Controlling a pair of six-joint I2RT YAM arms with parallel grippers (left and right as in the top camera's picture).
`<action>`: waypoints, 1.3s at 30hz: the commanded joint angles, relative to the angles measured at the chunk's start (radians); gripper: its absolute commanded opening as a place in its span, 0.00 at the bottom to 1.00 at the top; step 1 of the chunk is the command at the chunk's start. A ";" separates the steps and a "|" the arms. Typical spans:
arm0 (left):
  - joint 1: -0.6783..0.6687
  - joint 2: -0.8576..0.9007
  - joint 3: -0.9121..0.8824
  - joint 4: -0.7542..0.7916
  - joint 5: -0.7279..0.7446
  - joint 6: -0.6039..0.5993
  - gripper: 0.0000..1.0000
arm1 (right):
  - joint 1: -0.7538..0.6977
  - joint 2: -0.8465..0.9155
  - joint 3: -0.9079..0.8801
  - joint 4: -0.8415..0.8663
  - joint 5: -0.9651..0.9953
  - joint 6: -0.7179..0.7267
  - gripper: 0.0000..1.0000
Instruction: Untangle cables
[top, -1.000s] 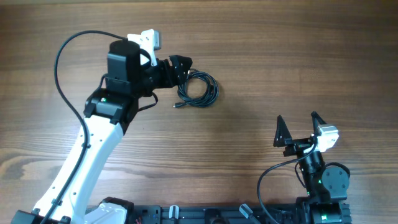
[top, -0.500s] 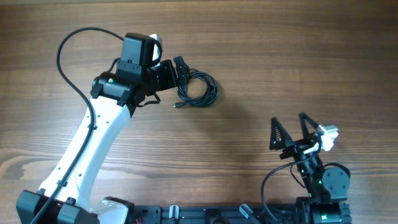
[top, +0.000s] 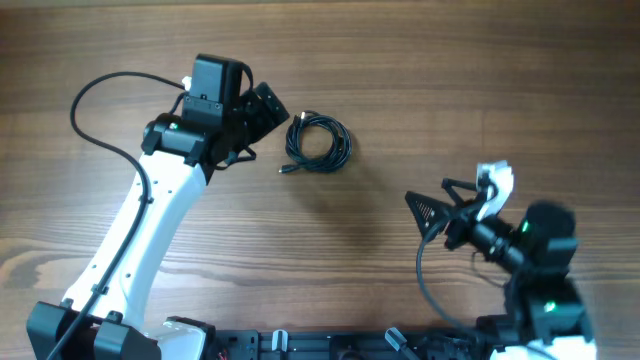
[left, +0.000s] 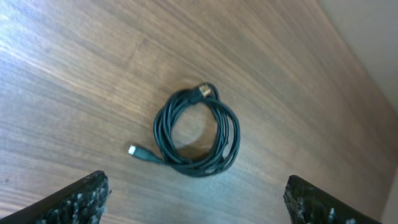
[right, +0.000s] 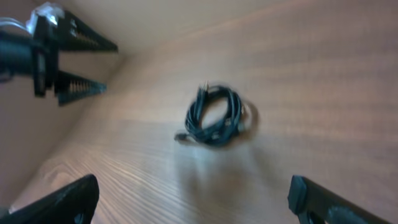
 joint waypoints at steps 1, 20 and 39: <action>0.026 0.008 0.014 -0.002 -0.021 -0.024 0.86 | -0.004 0.251 0.313 -0.159 -0.019 -0.137 1.00; 0.150 0.172 0.014 0.007 0.093 -0.006 0.86 | 0.230 1.289 1.011 -0.353 0.175 -0.074 0.78; 0.145 0.270 0.013 0.056 0.215 0.062 0.87 | 0.369 1.552 1.005 -0.252 0.492 -0.109 0.35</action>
